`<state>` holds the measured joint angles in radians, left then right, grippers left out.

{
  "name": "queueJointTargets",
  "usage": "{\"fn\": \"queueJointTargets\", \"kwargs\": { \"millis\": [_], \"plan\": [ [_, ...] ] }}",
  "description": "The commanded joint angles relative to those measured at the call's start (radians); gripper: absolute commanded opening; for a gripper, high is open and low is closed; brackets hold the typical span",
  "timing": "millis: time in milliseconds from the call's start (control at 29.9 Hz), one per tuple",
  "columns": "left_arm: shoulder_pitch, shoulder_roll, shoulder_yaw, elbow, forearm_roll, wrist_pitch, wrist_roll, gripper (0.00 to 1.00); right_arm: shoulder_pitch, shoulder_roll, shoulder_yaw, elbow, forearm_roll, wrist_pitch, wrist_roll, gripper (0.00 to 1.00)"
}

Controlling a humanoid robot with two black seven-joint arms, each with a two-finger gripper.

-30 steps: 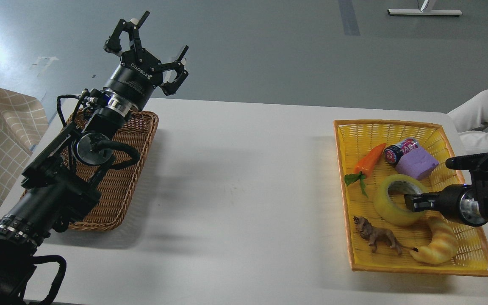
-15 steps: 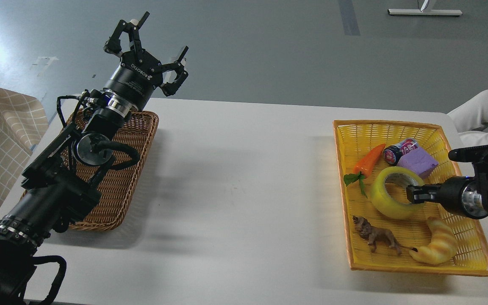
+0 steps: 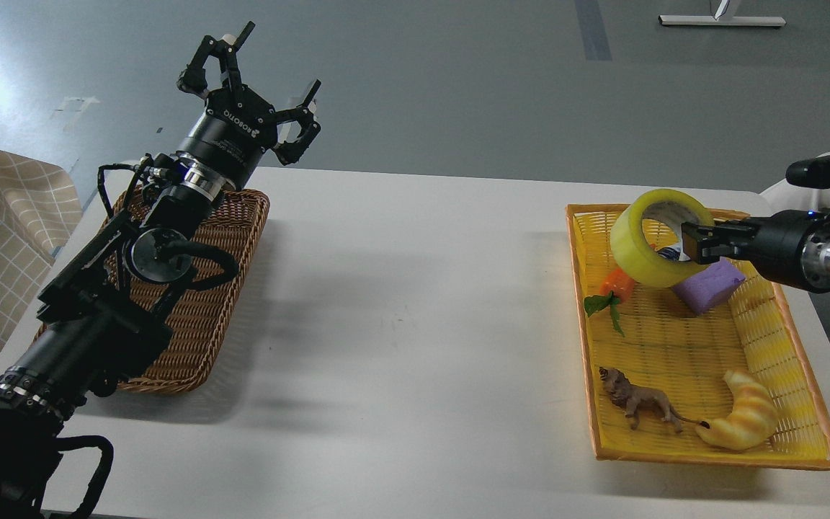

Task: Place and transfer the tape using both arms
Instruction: 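Lift the tape roll with the right gripper toward the table center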

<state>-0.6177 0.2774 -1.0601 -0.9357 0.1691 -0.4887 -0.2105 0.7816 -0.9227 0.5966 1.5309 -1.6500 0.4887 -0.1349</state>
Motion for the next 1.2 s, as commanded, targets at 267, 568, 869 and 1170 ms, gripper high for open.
{"fn": "queueJointTargets", "kwargs": {
  "millis": [267,568,869,1170],
  "plan": [
    [-0.013,-0.017,0.000,-0.003,0.000,0.000,-0.007,0.98,0.154,0.240,-0.021,-0.066,-0.013,0.000,0.000,0.00],
    [-0.020,-0.020,0.002,-0.003,0.001,0.000,-0.007,0.98,0.264,0.401,-0.122,-0.219,-0.014,0.000,0.000,0.00],
    [-0.019,-0.014,0.006,-0.003,0.003,0.000,-0.007,0.98,0.314,0.548,-0.193,-0.331,-0.016,0.000,0.000,0.00],
    [-0.022,-0.021,0.005,-0.003,0.003,0.000,-0.007,0.98,0.306,0.663,-0.267,-0.409,-0.013,0.000,0.000,0.00]
  ]
}}
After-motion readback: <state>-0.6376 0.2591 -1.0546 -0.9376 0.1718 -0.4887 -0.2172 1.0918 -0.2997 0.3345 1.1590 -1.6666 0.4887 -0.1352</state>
